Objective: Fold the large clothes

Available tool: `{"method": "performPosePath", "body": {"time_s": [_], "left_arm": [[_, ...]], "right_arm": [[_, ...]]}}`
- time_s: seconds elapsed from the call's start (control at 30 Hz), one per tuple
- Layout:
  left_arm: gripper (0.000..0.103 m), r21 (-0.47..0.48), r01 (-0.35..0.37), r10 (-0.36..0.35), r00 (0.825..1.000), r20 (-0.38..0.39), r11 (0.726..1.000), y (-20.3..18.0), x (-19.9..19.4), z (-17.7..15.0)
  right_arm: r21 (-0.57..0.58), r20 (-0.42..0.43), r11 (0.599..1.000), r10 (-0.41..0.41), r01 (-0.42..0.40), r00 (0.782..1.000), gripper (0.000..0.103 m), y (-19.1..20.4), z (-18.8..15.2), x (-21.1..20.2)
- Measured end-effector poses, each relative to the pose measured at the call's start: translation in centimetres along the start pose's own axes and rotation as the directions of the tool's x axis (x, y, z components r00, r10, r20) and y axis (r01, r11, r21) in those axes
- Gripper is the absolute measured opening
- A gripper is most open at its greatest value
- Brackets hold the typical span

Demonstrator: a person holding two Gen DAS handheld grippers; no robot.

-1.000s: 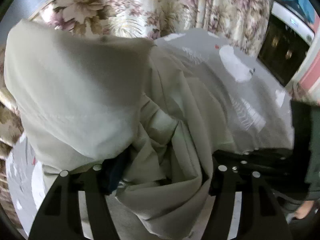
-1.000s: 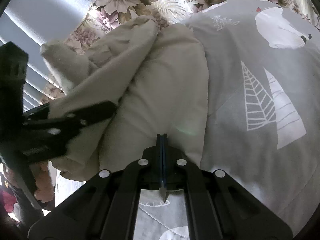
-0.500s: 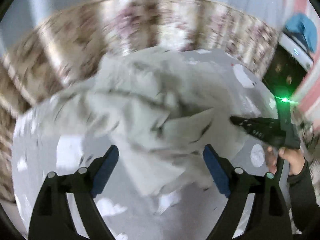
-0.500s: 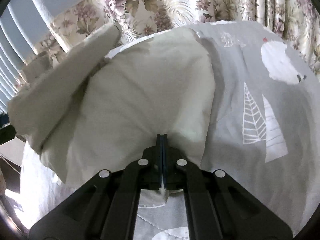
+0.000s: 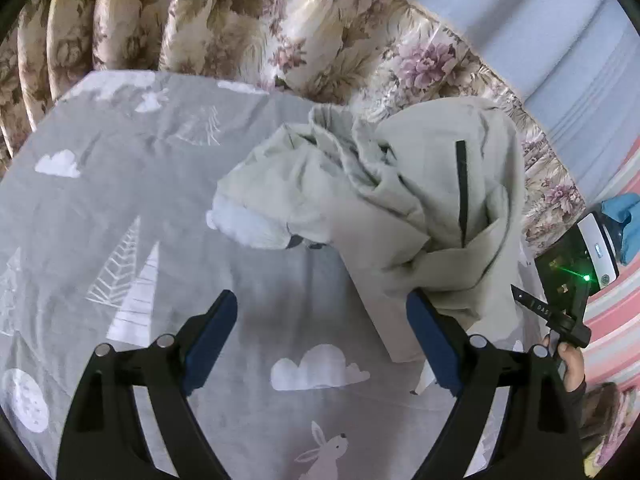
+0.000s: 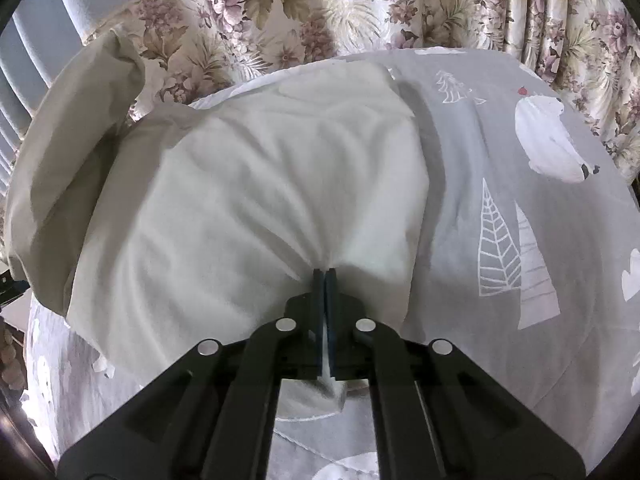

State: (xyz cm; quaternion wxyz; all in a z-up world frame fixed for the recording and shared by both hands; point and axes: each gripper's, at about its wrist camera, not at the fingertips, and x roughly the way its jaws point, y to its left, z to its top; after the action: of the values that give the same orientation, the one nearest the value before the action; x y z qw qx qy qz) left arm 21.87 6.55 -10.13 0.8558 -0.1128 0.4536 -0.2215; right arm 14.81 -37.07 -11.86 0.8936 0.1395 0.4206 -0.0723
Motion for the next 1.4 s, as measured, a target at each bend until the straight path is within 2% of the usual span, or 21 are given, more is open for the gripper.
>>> {"method": "performPosePath", "body": {"time_s": [0.07, 0.17, 0.23, 0.3, 0.37, 0.43, 0.5, 0.6, 0.77, 0.87, 0.9, 0.93, 0.97, 1.03, 1.17, 1.3, 1.4], "left_arm": [[0.087, 0.008, 0.013, -0.013, 1.000, 0.013, 1.000, -0.1, -0.5, 0.2], [0.087, -0.030, 0.089, -0.088, 0.996, 0.022, 0.996, -0.3, -0.8, 1.5], [0.087, -0.086, 0.198, -0.196, 0.980, 0.034, 0.976, -0.2, -0.9, 2.4], [0.087, -0.130, 0.269, -0.268, 0.963, 0.024, 0.954, -0.6, -0.4, 3.1], [0.087, -0.132, 0.275, -0.280, 0.960, -0.018, 0.952, -1.6, 0.6, 3.6], [0.087, -0.115, 0.252, -0.260, 0.963, -0.063, 0.961, -2.8, 1.7, 3.6], [0.087, -0.124, 0.226, -0.235, 0.970, -0.061, 0.966, -3.4, 2.5, 3.8], [0.088, -0.150, 0.255, -0.266, 0.962, -0.062, 0.955, -4.3, 3.3, 4.5], [0.091, -0.035, 0.216, -0.219, 0.969, -0.119, 0.976, -7.8, 5.2, 5.5], [0.090, 0.046, 0.162, -0.154, 0.979, -0.135, 0.986, -9.3, 6.7, 5.5], [0.079, 0.091, 0.134, -0.122, 0.984, -0.127, 0.987, -10.1, 7.0, 5.4], [0.051, 0.127, 0.112, -0.096, 0.988, -0.125, 0.986, -10.7, 7.3, 5.2], [0.041, 0.150, 0.108, -0.088, 0.988, -0.130, 0.983, -11.3, 7.7, 5.2], [0.035, 0.168, 0.119, -0.099, 0.988, -0.122, 0.979, -12.6, 8.1, 5.1], [0.030, 0.312, 0.077, -0.048, 0.994, -0.099, 0.947, -17.3, 8.5, 4.6], [0.027, 0.474, 0.064, 0.008, 0.989, -0.149, 0.878, -23.0, 10.5, 3.1], [0.027, 0.563, 0.065, 0.053, 0.980, -0.192, 0.824, -26.2, 12.5, 1.3]], "right_arm": [[-0.010, 0.001, 1.000, -0.013, 0.013, 1.000, 0.002, 0.3, 0.1, 0.1], [-0.017, 0.004, 1.000, -0.021, 0.021, 1.000, 0.002, 0.4, 0.1, 0.2], [-0.018, 0.008, 1.000, -0.017, 0.017, 1.000, 0.002, 0.3, 0.0, 0.2], [-0.019, 0.010, 1.000, -0.014, 0.014, 1.000, 0.002, 0.3, -0.1, 0.2], [-0.020, 0.009, 1.000, -0.016, 0.016, 1.000, 0.002, 0.3, -0.1, 0.2], [-0.029, 0.010, 0.999, -0.024, 0.024, 1.000, 0.002, 0.4, -0.1, 0.2], [-0.037, 0.013, 0.999, -0.030, 0.031, 0.999, 0.002, 0.6, -0.1, 0.2], [-0.035, 0.014, 0.999, -0.036, 0.037, 0.999, 0.002, 0.6, -0.1, 0.2], [-0.023, 0.029, 0.999, -0.036, 0.037, 0.999, 0.002, 0.7, 0.3, -0.1], [-0.022, 0.038, 0.999, -0.038, 0.039, 0.999, 0.002, 0.8, 0.6, -0.1], [-0.030, 0.041, 0.999, -0.042, 0.043, 0.998, 0.002, 0.9, 0.6, -0.1], [-0.041, 0.045, 0.998, -0.044, 0.046, 0.998, 0.002, 1.0, 0.7, -0.1], [-0.048, 0.046, 0.998, -0.043, 0.045, 0.998, 0.002, 1.0, 0.8, 0.0], [-0.040, 0.043, 0.999, -0.031, 0.033, 0.999, 0.002, 0.8, 0.7, 0.4], [-0.011, 0.049, 1.000, 0.025, -0.025, 0.998, 0.002, -0.1, 0.4, 0.5], [0.030, 0.071, 0.996, 0.079, -0.081, 0.994, 0.002, -1.6, 0.7, -0.6], [-0.011, 0.096, 0.999, 0.050, -0.050, 0.994, 0.002, -2.1, 1.2, -1.2]]}}
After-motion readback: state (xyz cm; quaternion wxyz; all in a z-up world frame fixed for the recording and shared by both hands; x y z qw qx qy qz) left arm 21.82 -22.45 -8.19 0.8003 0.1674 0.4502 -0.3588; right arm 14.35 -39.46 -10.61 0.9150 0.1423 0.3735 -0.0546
